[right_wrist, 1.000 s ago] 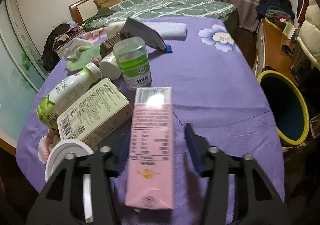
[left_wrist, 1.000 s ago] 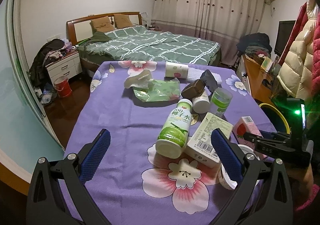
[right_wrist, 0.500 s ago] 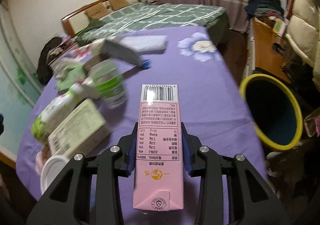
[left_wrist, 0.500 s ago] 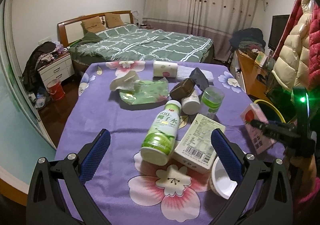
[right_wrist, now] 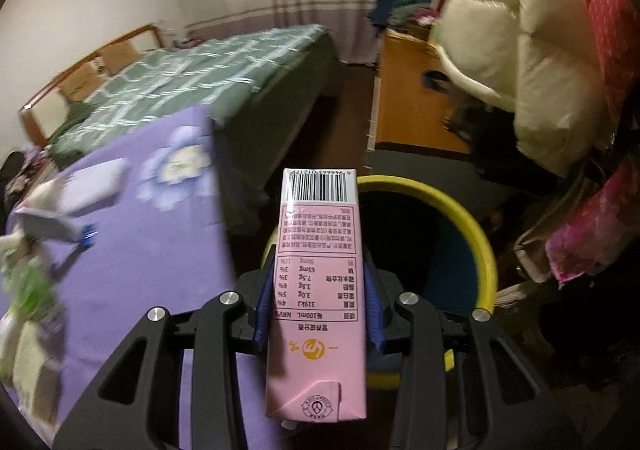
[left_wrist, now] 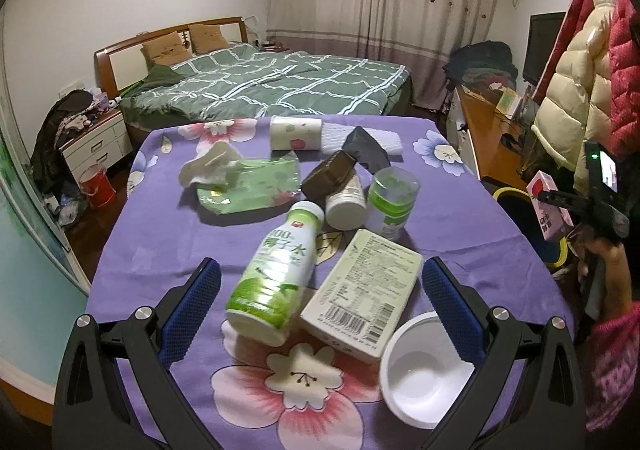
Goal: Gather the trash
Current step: 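Carry the pink carton over the yellow-rimmed bin and open the right gripper, then grasp the white plastic bowl rim with the left gripper while the right gripper hovers over the bin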
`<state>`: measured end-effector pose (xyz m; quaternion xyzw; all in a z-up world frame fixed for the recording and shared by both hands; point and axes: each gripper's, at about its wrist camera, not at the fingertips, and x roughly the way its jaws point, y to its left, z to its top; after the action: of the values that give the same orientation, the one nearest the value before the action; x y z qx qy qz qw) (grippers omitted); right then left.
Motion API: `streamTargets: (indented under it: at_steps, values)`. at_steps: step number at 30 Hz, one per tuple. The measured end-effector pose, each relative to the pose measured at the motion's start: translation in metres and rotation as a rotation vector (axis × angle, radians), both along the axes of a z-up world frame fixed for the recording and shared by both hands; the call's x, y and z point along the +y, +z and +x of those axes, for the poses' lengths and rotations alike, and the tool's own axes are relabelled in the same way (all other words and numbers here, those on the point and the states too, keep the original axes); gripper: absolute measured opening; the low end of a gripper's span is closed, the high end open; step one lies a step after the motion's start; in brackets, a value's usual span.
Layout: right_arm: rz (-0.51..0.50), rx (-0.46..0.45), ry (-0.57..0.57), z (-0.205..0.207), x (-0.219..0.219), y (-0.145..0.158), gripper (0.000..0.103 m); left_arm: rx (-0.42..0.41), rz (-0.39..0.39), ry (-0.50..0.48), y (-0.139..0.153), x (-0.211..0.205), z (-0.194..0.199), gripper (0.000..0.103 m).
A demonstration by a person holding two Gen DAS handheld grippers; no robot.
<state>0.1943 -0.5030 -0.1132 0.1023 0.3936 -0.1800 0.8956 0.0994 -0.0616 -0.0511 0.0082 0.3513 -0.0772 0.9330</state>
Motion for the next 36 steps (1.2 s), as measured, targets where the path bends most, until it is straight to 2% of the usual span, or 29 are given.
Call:
streamTargets:
  at_steps: [5, 8, 9, 11, 18, 23, 27, 32, 36]
  values:
    - [0.019, 0.085, -0.055, 0.022, -0.042, -0.031, 0.037, 0.001, 0.003, -0.032, 0.0, -0.014, -0.001, 0.099]
    - [0.024, 0.115, -0.074, 0.028, -0.051, -0.043, 0.038, 0.016, 0.002, -0.057, -0.002, -0.022, -0.001, 0.099]
    - [0.023, 0.125, -0.079, 0.028, -0.053, -0.046, 0.042, 0.021, 0.0, -0.068, -0.003, -0.025, -0.001, 0.099]
    - [0.024, 0.123, -0.089, 0.026, -0.055, -0.047, 0.058, 0.026, -0.001, -0.081, -0.004, -0.03, -0.003, 0.099]
    - [0.027, 0.067, -0.079, 0.002, -0.041, -0.028, 0.062, 0.028, -0.023, -0.151, -0.005, -0.036, -0.014, 0.099]
    - [0.018, 0.015, -0.055, -0.022, -0.019, -0.011, 0.065, 0.039, 0.008, -0.236, -0.011, -0.044, -0.04, 0.099]
    - [0.029, -0.015, -0.023, -0.036, -0.004, 0.001, 0.066, 0.068, 0.051, -0.275, -0.027, -0.048, -0.063, 0.099]
    - [0.036, -0.037, 0.004, -0.045, 0.007, 0.007, 0.066, 0.134, 0.032, -0.293, -0.051, -0.047, -0.071, 0.099]
    - [0.046, -0.053, 0.013, -0.052, 0.012, 0.013, 0.067, 0.135, 0.046, -0.306, -0.067, -0.058, -0.068, 0.099]
